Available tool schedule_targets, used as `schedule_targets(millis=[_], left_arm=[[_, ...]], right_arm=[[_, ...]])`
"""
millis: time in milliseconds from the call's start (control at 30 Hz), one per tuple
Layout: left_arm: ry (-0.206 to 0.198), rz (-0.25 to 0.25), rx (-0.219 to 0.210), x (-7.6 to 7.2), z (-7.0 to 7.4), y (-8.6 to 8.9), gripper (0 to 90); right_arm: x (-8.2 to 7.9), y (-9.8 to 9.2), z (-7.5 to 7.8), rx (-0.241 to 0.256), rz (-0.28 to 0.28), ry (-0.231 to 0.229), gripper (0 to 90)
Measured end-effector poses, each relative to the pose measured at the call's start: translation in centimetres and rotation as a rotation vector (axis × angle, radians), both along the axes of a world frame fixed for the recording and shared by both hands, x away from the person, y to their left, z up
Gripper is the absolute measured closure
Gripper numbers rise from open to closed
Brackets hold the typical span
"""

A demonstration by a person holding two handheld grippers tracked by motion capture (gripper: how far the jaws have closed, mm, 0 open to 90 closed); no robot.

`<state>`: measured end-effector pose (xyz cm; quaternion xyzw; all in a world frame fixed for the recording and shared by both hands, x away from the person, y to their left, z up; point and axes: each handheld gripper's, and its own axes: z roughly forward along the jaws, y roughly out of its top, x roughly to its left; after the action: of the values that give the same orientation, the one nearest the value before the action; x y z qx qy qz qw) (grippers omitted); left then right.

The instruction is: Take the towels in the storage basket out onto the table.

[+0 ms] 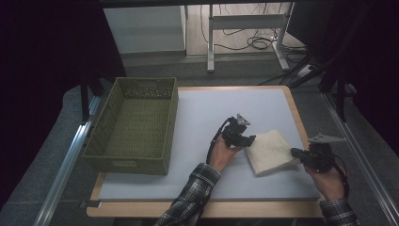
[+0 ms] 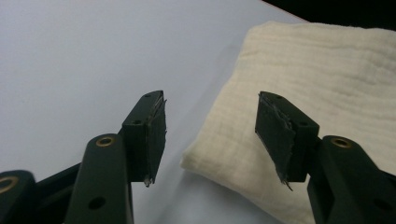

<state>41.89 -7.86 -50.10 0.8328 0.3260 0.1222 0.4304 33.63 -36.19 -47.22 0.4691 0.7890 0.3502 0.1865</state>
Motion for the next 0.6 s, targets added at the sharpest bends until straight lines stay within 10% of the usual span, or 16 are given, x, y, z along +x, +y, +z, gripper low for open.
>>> schedule_targets(millis=[333,600], left_arm=[[0.014,-0.010,0.012,0.1,-0.5,-0.4,43.2],[0.035,-0.018,0.017,0.3,-0.9,-0.8,46.6]], right_arm=[[0.8,-1.9,-2.8,-0.004,-0.057,0.070,86.0],[0.9,-1.1,-3.5,-0.058,-0.056,0.100,64.3]])
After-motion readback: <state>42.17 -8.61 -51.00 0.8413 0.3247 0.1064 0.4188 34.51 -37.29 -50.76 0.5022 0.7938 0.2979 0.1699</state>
